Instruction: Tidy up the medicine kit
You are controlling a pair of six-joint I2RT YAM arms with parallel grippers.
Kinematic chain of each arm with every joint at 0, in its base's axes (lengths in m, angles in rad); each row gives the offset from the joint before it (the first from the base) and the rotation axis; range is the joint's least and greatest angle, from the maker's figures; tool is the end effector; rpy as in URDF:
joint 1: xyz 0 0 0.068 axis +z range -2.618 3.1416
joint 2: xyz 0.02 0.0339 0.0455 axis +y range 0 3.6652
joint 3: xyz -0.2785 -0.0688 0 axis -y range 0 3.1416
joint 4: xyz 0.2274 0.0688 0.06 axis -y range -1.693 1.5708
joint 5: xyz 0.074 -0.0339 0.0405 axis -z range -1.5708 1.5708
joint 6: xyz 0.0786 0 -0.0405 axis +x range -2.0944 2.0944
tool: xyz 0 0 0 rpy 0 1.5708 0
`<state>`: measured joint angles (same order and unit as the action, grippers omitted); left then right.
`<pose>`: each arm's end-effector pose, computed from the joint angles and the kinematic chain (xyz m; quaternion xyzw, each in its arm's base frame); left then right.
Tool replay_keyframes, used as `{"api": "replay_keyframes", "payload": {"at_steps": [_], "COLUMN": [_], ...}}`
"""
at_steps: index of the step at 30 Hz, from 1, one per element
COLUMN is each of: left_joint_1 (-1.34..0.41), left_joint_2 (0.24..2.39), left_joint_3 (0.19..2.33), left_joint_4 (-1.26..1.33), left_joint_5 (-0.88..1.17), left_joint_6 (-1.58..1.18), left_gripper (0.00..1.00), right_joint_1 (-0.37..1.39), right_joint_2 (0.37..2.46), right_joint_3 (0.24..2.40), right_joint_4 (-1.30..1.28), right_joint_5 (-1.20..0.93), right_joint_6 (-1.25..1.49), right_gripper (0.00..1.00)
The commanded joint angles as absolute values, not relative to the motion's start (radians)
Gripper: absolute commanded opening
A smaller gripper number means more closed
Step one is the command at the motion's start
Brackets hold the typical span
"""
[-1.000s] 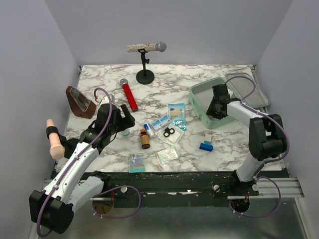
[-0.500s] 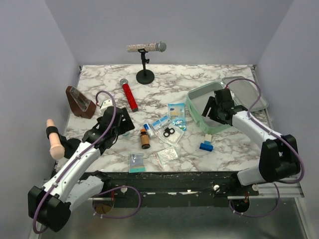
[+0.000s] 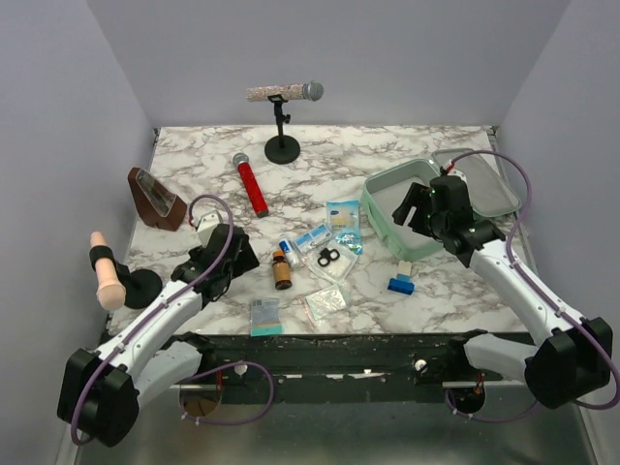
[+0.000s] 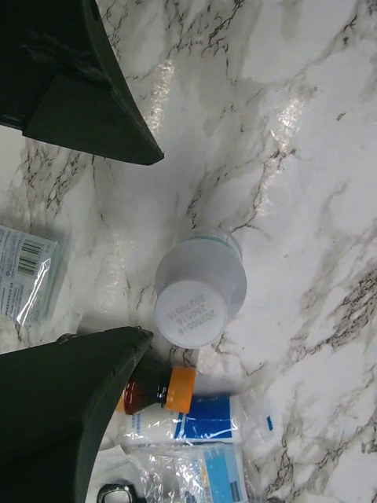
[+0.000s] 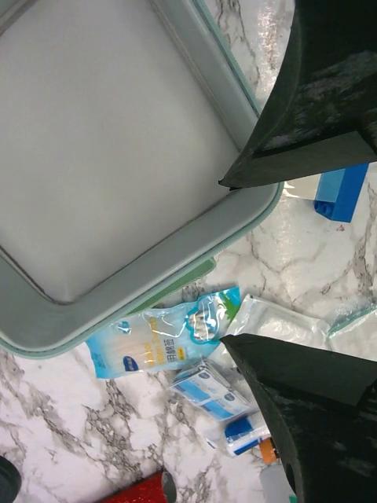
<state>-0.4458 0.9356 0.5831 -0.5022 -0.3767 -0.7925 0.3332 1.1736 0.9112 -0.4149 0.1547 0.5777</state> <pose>0.1798 -0.0539 0.2045 -0.2233 0.8949 -0.0570 0.3821 0.2550 0.0754 0.2742 0.1428 0.8884 0.1269 0.4175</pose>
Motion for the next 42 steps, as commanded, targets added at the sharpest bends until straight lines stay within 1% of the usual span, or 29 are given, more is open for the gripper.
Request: {"api": "replay_keyframes", "payload": {"at_steps": [1,5,8,12,14,21,25,28,32,36,42], "left_joint_1": [-0.451,-0.453,-0.454,-0.457,-0.457,-0.485,-0.515,-0.525,-0.531,-0.532,-0.541], "left_joint_2": [0.96,0.965,0.989,1.014,1.023,1.098,1.192,1.21,1.195,1.174,1.068], "left_joint_3": [0.51,0.448,0.439,0.436,0.437,0.46,0.532,0.538,0.529,0.525,0.546], "left_joint_4": [-0.341,-0.223,-0.177,-0.138,-0.117,-0.087,-0.127,-0.124,-0.112,-0.101,-0.178], "left_joint_5": [-0.383,-0.4,-0.419,-0.455,-0.469,-0.497,-0.548,-0.551,-0.563,-0.555,-0.566], "left_joint_6": [-0.836,-0.845,-0.844,-0.841,-0.827,-0.795,-0.775,-0.772,-0.769,-0.75,-0.726], "left_gripper": [0.95,0.96,0.97,0.95,0.93,0.81,0.76,0.73,0.65,0.5,0.36], "right_joint_1": [0.339,0.342,0.342,0.344,0.345,0.344,0.344,0.345,0.345,0.345,0.348], "right_joint_2": [1.126,1.103,1.098,1.094,1.092,1.072,1.054,1.031,1.008,0.989,0.963], "right_joint_3": [0.865,0.847,0.841,0.834,0.828,0.802,0.79,0.779,0.773,0.778,0.787], "right_joint_4": [-0.456,-0.456,-0.453,-0.436,-0.431,-0.413,-0.413,-0.414,-0.422,-0.433,-0.443], "right_joint_5": [0.121,0.115,0.098,0.072,0.066,0.045,0.044,0.048,0.043,0.034,0.038], "right_joint_6": [0.56,0.554,0.554,0.558,0.558,0.56,0.557,0.554,0.554,0.552,0.545], "right_gripper": [0.83,0.83,0.83,0.83,0.83,0.83,0.83,0.83,0.83,0.83,0.82]}}
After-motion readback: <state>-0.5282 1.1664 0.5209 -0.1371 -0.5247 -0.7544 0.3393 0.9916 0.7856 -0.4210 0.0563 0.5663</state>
